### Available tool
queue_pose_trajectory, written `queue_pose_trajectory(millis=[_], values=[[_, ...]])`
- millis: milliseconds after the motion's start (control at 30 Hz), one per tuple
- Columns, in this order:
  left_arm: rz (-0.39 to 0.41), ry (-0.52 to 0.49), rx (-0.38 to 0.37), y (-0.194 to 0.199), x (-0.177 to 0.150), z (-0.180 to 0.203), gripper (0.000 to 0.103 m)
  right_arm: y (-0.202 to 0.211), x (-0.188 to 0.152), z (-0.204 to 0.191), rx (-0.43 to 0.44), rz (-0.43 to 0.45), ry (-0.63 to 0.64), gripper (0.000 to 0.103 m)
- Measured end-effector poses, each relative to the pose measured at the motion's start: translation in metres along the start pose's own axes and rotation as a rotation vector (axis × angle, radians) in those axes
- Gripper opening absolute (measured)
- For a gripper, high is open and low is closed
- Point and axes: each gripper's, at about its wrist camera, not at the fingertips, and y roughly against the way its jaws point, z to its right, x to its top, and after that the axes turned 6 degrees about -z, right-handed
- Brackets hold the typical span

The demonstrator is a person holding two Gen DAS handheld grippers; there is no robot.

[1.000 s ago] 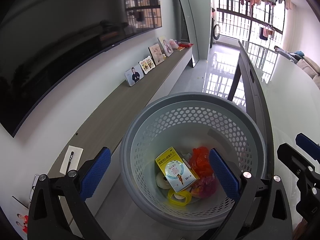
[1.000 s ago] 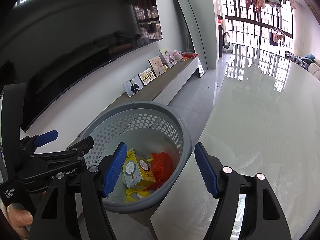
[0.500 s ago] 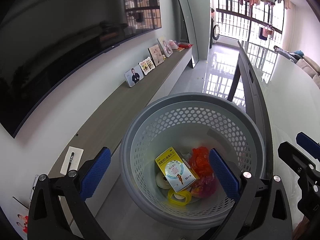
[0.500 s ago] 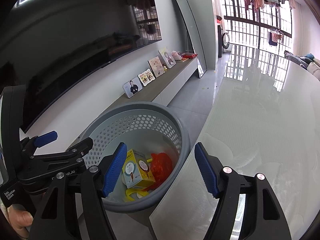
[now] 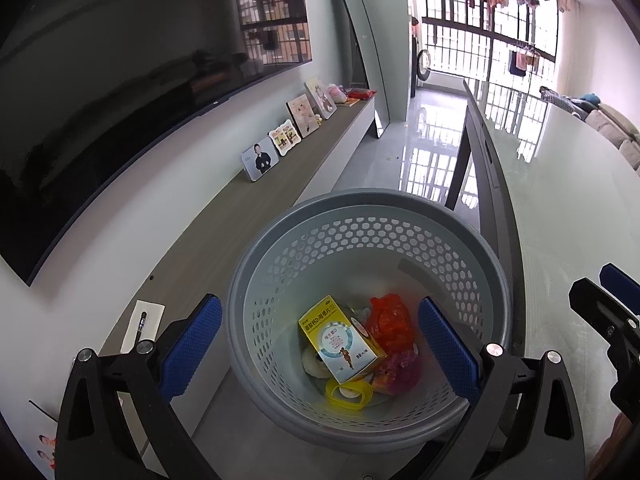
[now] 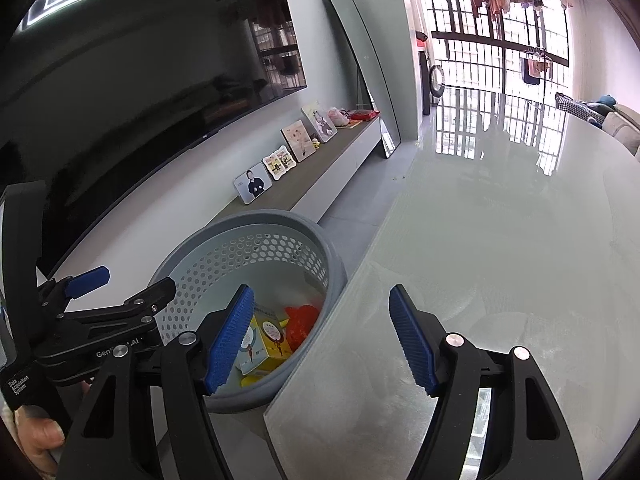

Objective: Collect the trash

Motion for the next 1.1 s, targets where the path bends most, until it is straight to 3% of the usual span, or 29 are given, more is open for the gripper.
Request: queue_pose_trajectory(millis=[167, 433, 600, 733, 1100], values=[[0.012, -0.029, -0.028, 0.005, 0.002, 0.015, 0.096, 0.019, -0.008, 0.038, -0.070, 0.016, -0.069, 0.067], [0.025, -0.104, -0.069, 0.010, 0.002, 0.054, 0.096, 0.063, -0.033, 0.132, -0.267, 0.065, -0.264, 0.069], [0.030, -0.123, -0.087, 0.013, 0.001, 0.070, 0.096, 0.077, -0.046, 0.155, -0.317, 0.074, -0.304, 0.069], [0.030, -0.128, -0.078, 0.014, 0.000, 0.073, 0.096, 0.076, -0.049, 0.145, -0.291, 0.067, -0.270, 0.069], [0.032, -0.087, -0.029, 0.014, -0.002, 0.055, 0.096, 0.034, -0.018, 0.041, -0.076, 0.033, -0.079, 0.069]])
